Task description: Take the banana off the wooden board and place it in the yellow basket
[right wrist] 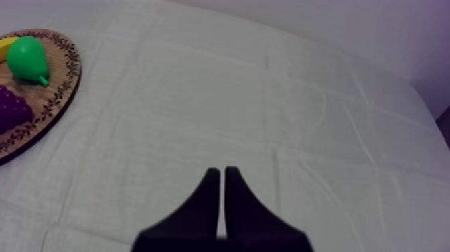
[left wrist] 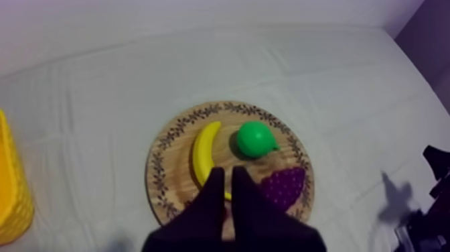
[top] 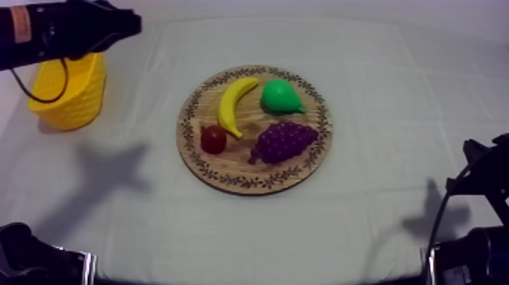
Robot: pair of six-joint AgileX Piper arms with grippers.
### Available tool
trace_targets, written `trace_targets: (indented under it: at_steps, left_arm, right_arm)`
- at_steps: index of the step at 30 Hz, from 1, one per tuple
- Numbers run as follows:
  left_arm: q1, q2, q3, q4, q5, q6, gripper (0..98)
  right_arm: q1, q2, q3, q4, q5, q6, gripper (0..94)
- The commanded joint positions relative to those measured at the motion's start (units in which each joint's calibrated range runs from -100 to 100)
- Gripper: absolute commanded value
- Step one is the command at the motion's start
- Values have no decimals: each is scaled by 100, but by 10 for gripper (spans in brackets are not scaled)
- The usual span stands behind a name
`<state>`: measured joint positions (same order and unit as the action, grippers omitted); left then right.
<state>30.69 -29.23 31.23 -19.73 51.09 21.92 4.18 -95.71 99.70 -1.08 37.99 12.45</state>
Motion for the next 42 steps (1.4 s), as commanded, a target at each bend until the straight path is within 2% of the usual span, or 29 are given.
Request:
trace_targets:
  at_steps: [1,8,15,24,29,34,42]
  left_arm:
    - [13,320,-233,95,144,-27,51]
    - [-14,1196,-873,457,469,-192,75]
    - [-34,2025,-1436,690,641,-319,116]
    - [-103,3341,-2536,1010,1176,-733,137]
    - [-131,3826,-2804,1123,1230,-799,180]
    - [-158,4087,-2876,1224,1272,-853,314]
    - [-157,4525,-3445,1348,1932,-981,742]
  right_arm:
    - [3,-4,-3,-2,-1,-3,6]
    - [3,-4,-3,-2,-1,-3,6]
    - [3,-4,-3,-2,-1,-3,6]
    - [3,-4,-3,-2,-1,-3,6]
    - [3,-4,-3,-2,-1,-3,6]
    - [3,-4,-3,-2,-1,-3,6]
    - [3,-4,-3,-2,-1,-3,6]
